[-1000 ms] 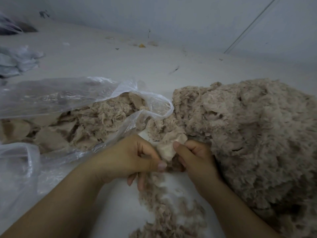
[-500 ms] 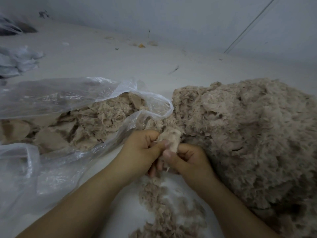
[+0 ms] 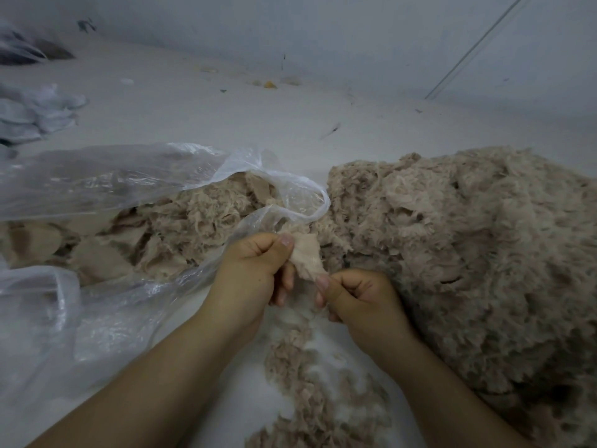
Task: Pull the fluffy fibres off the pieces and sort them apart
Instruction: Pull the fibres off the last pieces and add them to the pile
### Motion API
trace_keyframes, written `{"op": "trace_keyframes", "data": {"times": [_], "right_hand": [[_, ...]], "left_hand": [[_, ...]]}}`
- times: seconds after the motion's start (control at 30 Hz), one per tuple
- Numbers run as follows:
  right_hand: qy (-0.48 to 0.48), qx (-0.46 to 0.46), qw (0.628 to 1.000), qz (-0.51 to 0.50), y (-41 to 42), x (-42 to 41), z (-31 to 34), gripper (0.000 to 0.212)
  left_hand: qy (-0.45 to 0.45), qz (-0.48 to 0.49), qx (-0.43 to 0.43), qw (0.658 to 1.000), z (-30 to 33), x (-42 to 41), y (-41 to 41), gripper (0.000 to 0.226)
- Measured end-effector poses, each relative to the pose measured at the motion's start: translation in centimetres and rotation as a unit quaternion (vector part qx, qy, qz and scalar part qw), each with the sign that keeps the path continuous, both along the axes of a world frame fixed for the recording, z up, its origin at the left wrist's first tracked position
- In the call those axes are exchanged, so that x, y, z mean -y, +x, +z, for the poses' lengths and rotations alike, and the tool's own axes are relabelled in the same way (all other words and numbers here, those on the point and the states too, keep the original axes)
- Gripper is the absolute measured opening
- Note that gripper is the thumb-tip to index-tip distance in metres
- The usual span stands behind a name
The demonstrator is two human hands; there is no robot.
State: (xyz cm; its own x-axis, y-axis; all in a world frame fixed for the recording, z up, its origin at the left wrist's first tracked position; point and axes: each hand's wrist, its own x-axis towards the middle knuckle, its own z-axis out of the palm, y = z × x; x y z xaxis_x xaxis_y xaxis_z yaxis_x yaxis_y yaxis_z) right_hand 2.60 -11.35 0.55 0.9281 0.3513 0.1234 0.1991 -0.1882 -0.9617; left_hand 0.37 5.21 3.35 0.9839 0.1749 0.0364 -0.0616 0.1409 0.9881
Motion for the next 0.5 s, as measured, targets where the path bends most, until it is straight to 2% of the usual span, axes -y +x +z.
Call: {"op": "trace_keyframes", "data": {"times": [0.13, 0.23, 0.33, 0.4, 0.5], "right_hand": [[0.001, -0.007, 1.000, 0.006, 0.1, 0.2, 0.1, 0.032], [0.005, -0.018, 0.999, 0.050, -0.3, 0.2, 0.1, 0.017], [0.031, -0.036, 0.993, 0.104, -0.6, 0.1, 0.4, 0.026], [0.070, -0.043, 0.992, 0.100, -0.5, 0.2, 0.9, 0.018], [0.114, -0.056, 0.990, 0.068, -0.4, 0.3, 1.0, 0.030]], "left_hand": [[0.014, 0.060, 0.014, 0.998, 0.2, -0.1, 0.2, 0.043], [0.035, 0.084, 0.023, 0.996, 0.8, -0.8, 0.4, 0.034], [0.028, 0.028, 0.007, 0.999, 1.2, -0.8, 0.1, 0.021], [0.037, -0.019, -0.011, 0.999, 1.3, -0.6, -0.1, 0.020], [0.063, -0.066, -0.024, 0.996, 1.4, -0.2, -0.3, 0.020]]}}
